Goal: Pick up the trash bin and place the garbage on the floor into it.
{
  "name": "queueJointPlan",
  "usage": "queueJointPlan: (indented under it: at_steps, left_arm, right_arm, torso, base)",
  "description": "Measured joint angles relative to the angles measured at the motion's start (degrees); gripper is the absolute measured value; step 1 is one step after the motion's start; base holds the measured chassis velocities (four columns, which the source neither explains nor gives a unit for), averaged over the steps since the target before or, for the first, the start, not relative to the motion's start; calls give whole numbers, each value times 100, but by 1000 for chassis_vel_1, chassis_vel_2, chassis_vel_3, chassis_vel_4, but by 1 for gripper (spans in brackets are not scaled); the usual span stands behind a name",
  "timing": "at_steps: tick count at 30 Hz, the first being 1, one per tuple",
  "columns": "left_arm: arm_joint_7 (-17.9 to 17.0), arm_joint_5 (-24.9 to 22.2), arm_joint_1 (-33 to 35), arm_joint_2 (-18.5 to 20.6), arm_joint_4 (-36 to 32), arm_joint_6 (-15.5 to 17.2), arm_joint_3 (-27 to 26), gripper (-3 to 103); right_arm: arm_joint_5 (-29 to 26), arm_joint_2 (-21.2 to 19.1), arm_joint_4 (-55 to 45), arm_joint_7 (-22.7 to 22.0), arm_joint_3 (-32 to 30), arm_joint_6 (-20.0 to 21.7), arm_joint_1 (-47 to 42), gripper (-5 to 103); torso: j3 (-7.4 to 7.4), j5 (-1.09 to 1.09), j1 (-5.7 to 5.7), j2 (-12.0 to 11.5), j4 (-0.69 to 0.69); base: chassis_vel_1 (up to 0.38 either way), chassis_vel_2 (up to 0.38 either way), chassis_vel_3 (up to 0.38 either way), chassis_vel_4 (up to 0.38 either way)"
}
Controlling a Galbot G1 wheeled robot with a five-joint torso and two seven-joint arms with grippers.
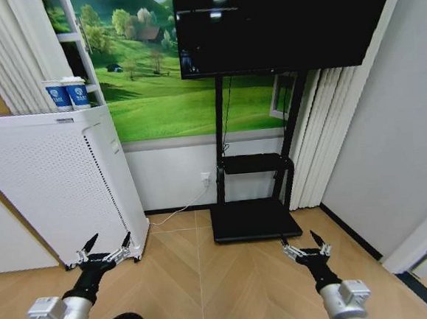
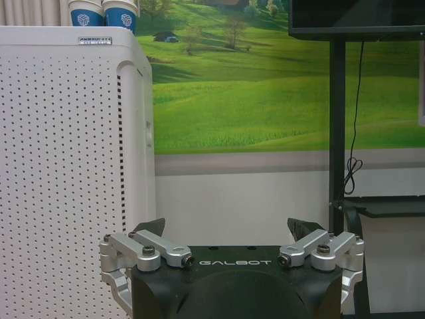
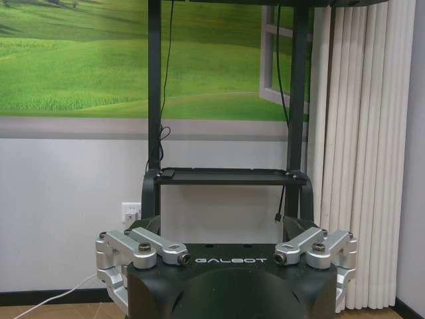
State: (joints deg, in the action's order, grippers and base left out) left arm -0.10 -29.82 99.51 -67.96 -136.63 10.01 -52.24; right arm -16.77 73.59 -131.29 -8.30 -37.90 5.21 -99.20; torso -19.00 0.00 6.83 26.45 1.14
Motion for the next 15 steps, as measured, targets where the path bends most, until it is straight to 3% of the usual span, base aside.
queueJointPlan:
  at_steps: [15]
  left_arm:
    - [1, 0, 0, 0, 0, 0, 0, 100]
  right_arm:
    - [0, 0, 0, 0, 0, 0, 0, 100]
  torso:
    - [-184, 0, 113, 298, 1]
  base:
    - [0, 0, 0, 0]
